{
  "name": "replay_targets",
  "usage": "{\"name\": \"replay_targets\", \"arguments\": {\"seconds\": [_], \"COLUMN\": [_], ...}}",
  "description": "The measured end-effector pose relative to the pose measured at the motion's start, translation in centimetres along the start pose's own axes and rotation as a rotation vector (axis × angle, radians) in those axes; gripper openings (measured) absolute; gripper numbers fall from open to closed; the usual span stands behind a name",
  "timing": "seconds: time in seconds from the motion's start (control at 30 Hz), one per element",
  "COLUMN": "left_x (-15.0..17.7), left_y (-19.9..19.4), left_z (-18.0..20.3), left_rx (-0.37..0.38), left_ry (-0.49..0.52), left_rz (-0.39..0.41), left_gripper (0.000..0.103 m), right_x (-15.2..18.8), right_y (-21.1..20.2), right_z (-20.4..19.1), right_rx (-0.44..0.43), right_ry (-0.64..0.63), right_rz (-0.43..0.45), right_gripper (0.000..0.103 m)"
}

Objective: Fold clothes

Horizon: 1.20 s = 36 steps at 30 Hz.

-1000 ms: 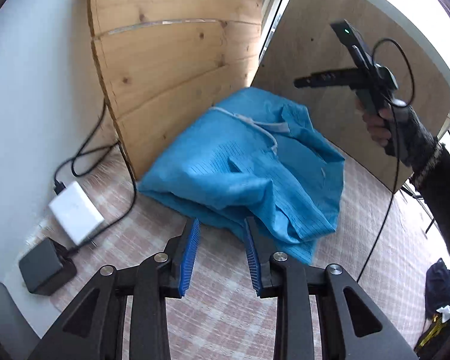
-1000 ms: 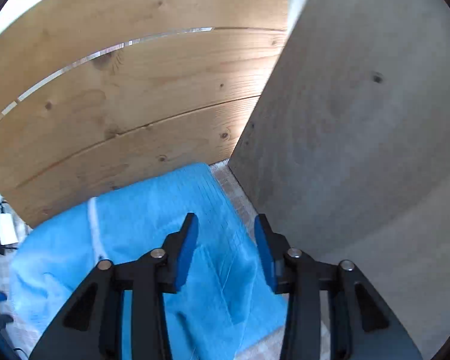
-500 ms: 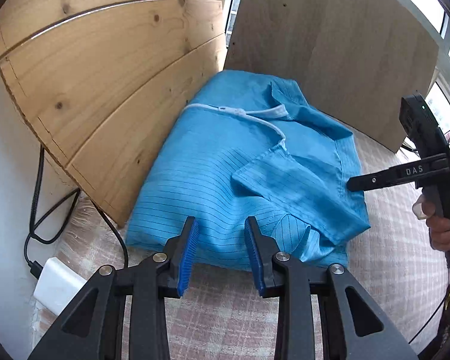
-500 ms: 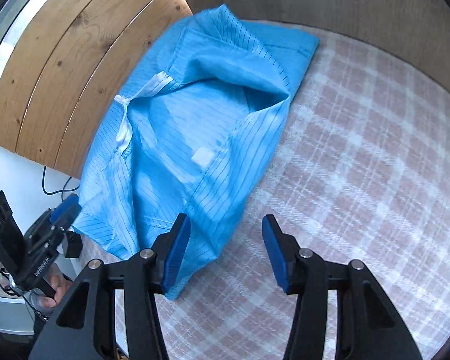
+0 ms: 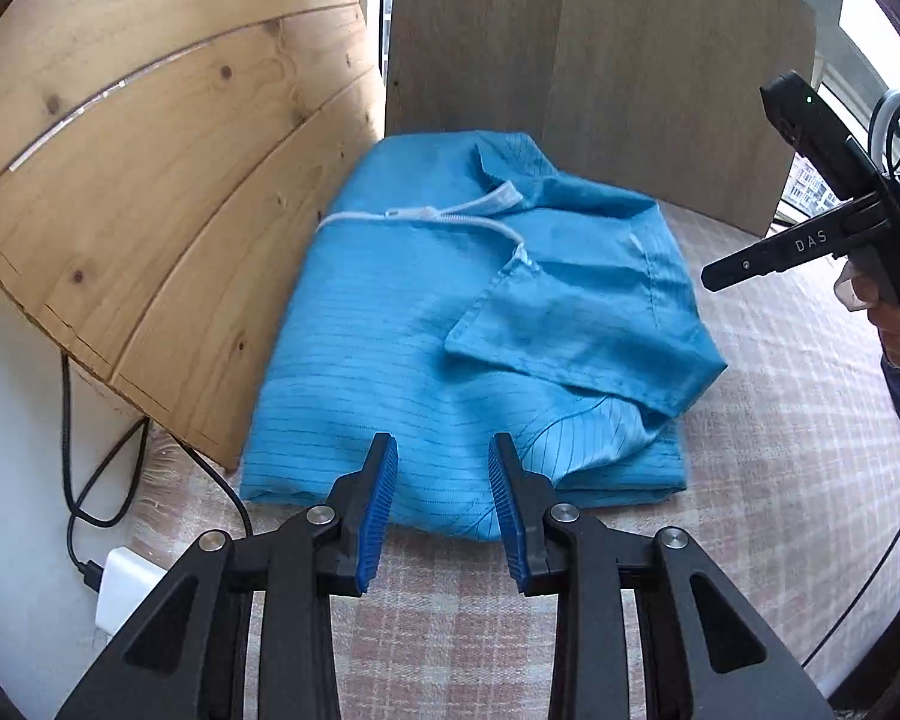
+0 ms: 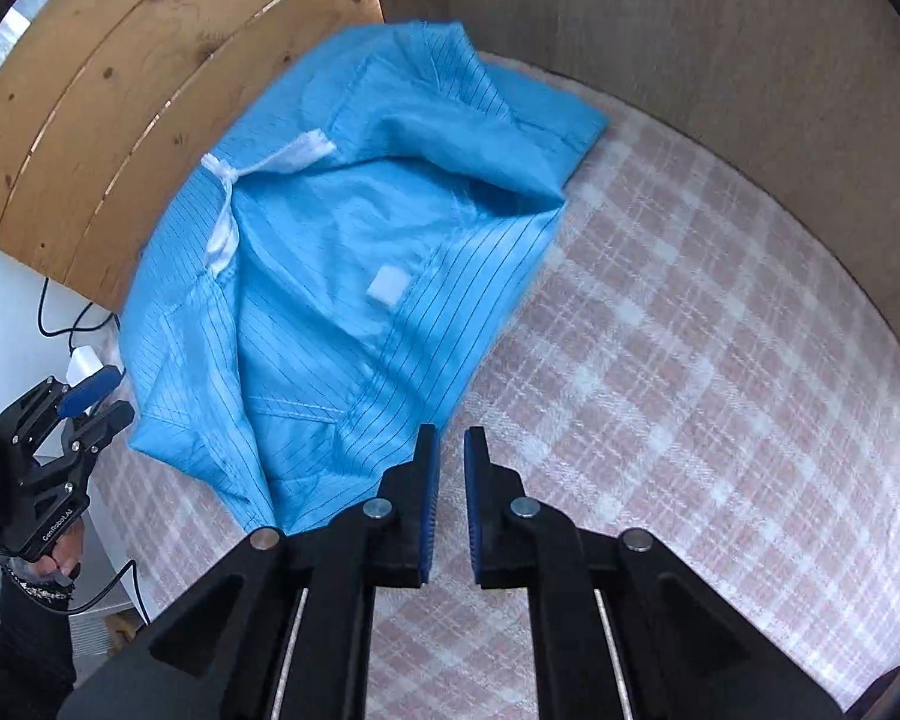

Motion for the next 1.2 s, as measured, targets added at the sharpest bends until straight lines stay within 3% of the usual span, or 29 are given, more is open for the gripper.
{"name": "replay_targets", "arguments": {"seconds": [0.1, 0.17, 0.27, 0.37, 0.47, 0.57, 0.6, 0.63, 0.7, 0.77, 0.83, 0.9, 0.97, 1.2], "left_x": [-1.4, -0.9, 1.0, 3.6, 3.5, 3.0, 2.8, 2.8, 2.6, 2.5, 2.2, 2.3, 2.6, 4.0], "left_y": [0.0, 1.9, 5.2, 7.2, 6.7, 5.0, 4.4, 3.8, 2.3, 0.7, -0.9, -2.5, -3.8, -8.2], "left_z": [0.3, 1.2, 2.4, 3.1, 3.2, 2.2, 1.8, 1.4, 0.7, 0.3, 0.2, 0.5, 1.0, 3.4], "left_rx": [0.044, 0.062, 0.084, 0.059, 0.055, 0.023, -0.005, -0.041, -0.080, -0.112, -0.150, -0.192, -0.209, -0.258], "left_ry": [-0.028, -0.032, -0.039, -0.008, -0.023, -0.097, -0.114, -0.124, -0.163, -0.195, -0.203, -0.204, -0.201, -0.226], "left_rz": [0.044, 0.016, -0.051, -0.105, -0.092, -0.081, -0.078, -0.079, -0.069, -0.048, -0.023, -0.003, 0.004, 0.016], "left_gripper": [0.031, 0.031, 0.031, 0.031, 0.031, 0.034, 0.037, 0.046, 0.063, 0.069, 0.076, 0.076, 0.078, 0.078], "right_x": [-3.9, -7.6, -12.0, -14.8, -16.1, -15.9, -15.8, -15.7, -14.7, -12.4, -9.6, -6.4, -3.3, 4.8], "right_y": [-3.8, -3.6, -0.6, 3.6, 8.4, 9.4, 9.7, 8.0, 4.3, 1.0, -2.0, -4.8, -7.1, -11.8], "right_z": [-0.3, -1.1, -2.6, -3.5, -1.9, 1.1, 2.0, 2.5, 2.4, 2.0, 1.4, 0.8, 0.1, -3.1], "right_rx": [-0.018, -0.016, -0.019, -0.097, 0.017, 0.199, 0.259, 0.259, 0.184, 0.170, 0.155, 0.141, 0.138, 0.147], "right_ry": [-0.021, -0.056, -0.116, -0.108, -0.091, -0.114, -0.120, -0.091, -0.042, -0.030, -0.023, -0.020, -0.009, -0.005], "right_rz": [0.174, 0.245, 0.280, 0.269, 0.206, 0.167, 0.154, 0.185, 0.237, 0.263, 0.286, 0.306, 0.325, 0.376], "right_gripper": [0.015, 0.017, 0.017, 0.017, 0.019, 0.018, 0.019, 0.019, 0.027, 0.036, 0.036, 0.037, 0.044, 0.053]}}
Point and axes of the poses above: each gripper's, at about its wrist camera, not at the fingertips, and y roughly the way its jaws point, z to its right, x to its underside, the point moved 8 cm from there along y, roughly the way its jaws point, and after that the axes turned 9 degrees about z, right-handed, at the moved point
